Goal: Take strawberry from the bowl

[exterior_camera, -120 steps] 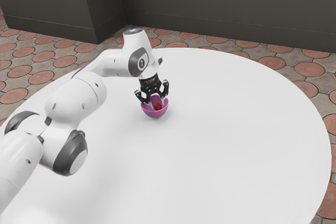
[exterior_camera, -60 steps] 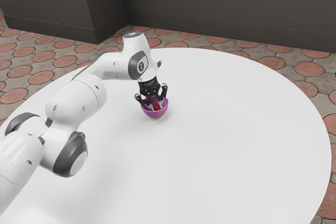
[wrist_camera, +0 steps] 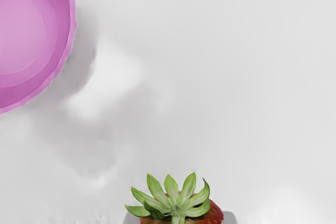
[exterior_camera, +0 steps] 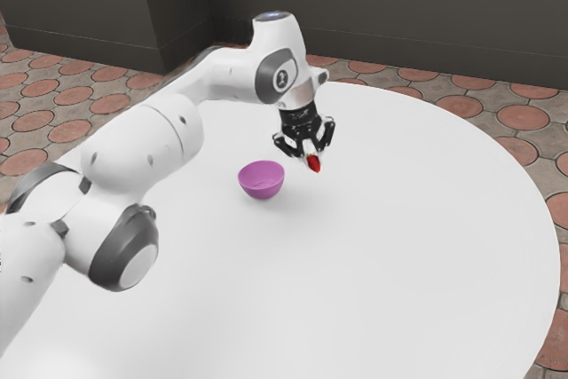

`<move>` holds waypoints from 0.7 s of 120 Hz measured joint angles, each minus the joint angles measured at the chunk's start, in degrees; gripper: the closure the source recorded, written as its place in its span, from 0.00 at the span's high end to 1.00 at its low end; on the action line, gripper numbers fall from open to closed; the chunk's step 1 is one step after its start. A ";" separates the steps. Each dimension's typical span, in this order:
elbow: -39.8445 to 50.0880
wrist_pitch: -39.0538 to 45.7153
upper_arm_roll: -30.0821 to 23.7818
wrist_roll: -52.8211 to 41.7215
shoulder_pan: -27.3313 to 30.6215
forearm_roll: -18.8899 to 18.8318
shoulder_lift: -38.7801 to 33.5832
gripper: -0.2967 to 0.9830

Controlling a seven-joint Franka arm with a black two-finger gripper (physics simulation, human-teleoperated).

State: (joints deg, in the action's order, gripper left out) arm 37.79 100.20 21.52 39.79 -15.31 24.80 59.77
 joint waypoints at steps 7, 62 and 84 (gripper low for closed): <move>-0.06 -0.25 -0.03 0.09 -2.44 -0.27 0.34 0.22; -3.60 0.33 -0.59 0.15 -4.24 0.51 6.65 0.51; 25.17 -0.04 -17.03 -2.86 0.11 -8.19 -27.96 0.66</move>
State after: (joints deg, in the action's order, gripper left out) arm 62.96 100.16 4.49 36.93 -15.20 16.61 31.81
